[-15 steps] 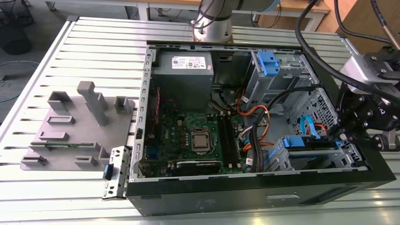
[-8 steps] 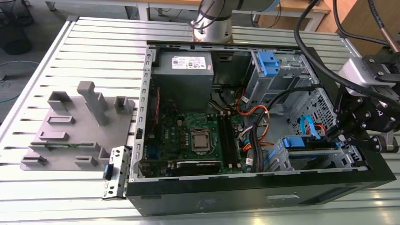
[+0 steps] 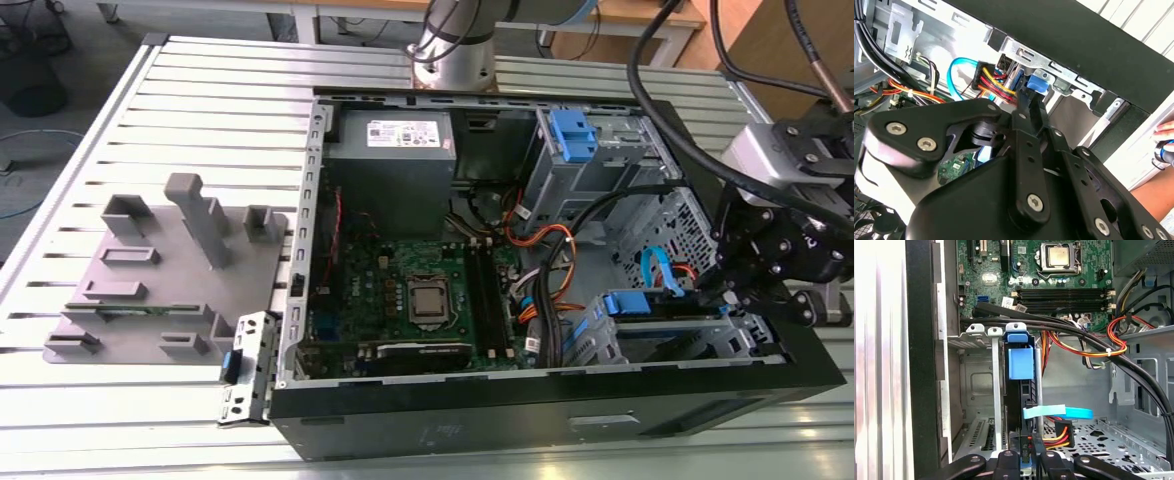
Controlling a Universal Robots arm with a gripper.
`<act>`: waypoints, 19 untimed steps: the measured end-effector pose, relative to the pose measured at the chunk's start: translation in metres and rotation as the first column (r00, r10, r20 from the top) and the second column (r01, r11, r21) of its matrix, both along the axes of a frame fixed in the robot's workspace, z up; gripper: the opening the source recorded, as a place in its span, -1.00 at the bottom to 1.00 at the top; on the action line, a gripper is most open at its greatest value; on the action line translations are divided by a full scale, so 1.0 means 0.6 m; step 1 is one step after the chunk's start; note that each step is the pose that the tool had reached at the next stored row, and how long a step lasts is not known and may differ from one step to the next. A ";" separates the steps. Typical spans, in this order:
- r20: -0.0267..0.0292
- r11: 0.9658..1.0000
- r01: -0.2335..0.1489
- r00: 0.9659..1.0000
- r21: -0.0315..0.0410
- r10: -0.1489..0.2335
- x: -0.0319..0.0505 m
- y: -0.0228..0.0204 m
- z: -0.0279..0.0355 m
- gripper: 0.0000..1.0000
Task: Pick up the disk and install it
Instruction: 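Insert the second disk wire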
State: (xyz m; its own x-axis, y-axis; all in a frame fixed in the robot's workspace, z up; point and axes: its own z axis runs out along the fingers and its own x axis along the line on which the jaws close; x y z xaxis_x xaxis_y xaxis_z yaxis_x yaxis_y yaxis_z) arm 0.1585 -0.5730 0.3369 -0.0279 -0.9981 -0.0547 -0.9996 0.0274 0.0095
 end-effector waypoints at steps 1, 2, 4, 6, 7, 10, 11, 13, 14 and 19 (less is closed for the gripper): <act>0.000 1.000 0.000 1.000 0.000 0.000 0.000 0.0000 0.000 -0.52; 0.000 1.000 0.000 1.000 0.000 0.000 0.000 0.0000 0.000 -0.52; 0.000 1.000 0.000 1.000 -0.001 0.000 0.000 0.0000 0.001 -0.52; 0.000 1.000 0.000 1.000 -0.001 0.000 0.000 0.0001 -0.001 -0.52; 0.000 1.000 0.000 1.000 -0.001 0.000 0.000 0.0001 -0.001 -0.52; 0.000 1.000 0.000 1.000 -0.001 0.000 -0.001 0.0000 -0.002 -0.52; 0.000 1.000 0.000 1.000 -0.001 0.000 -0.001 0.0000 -0.002 -0.52; 0.000 1.000 0.000 1.000 -0.001 0.000 -0.001 0.0000 -0.003 -0.52; 0.000 1.000 0.000 1.000 -0.001 0.000 -0.001 0.0000 -0.003 -0.52; 0.000 1.000 0.000 1.000 0.000 0.000 -0.001 0.0000 -0.004 -0.52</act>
State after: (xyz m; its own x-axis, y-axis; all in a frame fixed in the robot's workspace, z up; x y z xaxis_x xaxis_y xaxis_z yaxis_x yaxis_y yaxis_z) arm 0.1581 -0.5730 0.3347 -0.0275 -0.9981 -0.0547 -0.9996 0.0270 0.0095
